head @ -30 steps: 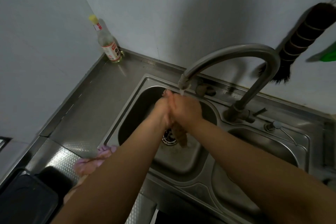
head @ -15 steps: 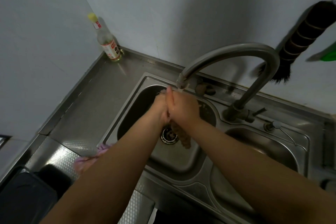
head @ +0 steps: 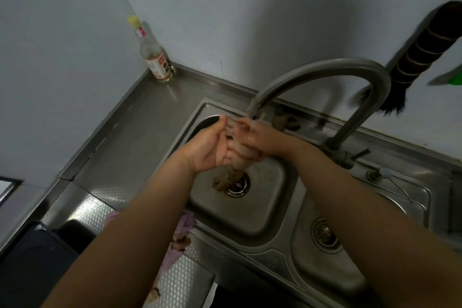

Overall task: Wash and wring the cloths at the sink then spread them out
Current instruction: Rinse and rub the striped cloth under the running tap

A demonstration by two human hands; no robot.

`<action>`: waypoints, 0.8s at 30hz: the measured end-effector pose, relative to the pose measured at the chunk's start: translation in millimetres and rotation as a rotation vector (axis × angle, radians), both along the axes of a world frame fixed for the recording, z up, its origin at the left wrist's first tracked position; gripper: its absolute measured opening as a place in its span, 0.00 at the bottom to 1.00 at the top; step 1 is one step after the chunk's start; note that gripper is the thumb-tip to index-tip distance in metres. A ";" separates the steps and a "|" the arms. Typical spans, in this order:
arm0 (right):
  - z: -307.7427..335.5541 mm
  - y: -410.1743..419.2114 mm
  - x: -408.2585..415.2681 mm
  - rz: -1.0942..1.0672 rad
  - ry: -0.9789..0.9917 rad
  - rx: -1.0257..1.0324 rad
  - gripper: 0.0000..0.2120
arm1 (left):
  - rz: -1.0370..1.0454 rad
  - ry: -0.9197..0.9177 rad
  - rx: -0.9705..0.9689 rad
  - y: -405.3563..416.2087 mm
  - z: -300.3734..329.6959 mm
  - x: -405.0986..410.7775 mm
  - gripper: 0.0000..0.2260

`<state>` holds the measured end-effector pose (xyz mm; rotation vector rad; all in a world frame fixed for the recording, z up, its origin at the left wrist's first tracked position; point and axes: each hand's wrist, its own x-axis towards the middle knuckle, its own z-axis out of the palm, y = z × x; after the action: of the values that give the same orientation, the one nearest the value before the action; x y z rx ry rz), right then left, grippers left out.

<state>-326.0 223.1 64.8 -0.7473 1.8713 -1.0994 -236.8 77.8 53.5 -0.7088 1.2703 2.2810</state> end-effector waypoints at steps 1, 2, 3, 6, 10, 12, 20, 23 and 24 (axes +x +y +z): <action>-3.4 -1.1 1.5 0.081 0.074 -0.025 0.20 | -0.054 0.008 -0.025 -0.6 4.4 -1.9 0.30; -5.0 -2.2 3.6 0.123 0.184 -0.016 0.26 | -0.104 0.005 -0.072 -1.4 6.5 -4.2 0.29; -2.1 -1.9 5.8 0.147 0.323 0.063 0.29 | -0.142 -0.001 -0.149 -0.5 9.2 -6.7 0.29; 2.2 -3.1 3.8 0.097 0.851 0.342 0.21 | -0.153 -0.009 -0.464 4.5 11.3 -11.0 0.33; 5.2 -8.5 2.7 0.235 0.971 0.425 0.15 | -0.237 0.179 -0.661 8.1 6.8 -8.9 0.23; 6.0 -9.7 2.5 0.159 0.862 0.419 0.18 | -0.230 0.218 -0.627 3.8 1.6 -4.2 0.11; -7.5 -6.9 3.4 -0.675 0.208 0.059 0.14 | 0.181 0.078 -0.621 23.8 -28.1 8.8 0.16; -9.2 -12.4 35.2 -0.493 0.307 0.099 0.20 | 0.359 -0.089 -0.440 33.3 -24.5 -10.7 0.16; -12.8 -15.3 43.2 -0.422 0.342 0.118 0.22 | 0.394 -0.131 -0.373 38.5 -18.4 -17.0 0.15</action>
<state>-282.8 207.8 52.0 -0.5060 2.4419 -1.1543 -253.7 116.3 35.1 -1.3194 1.6292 2.2566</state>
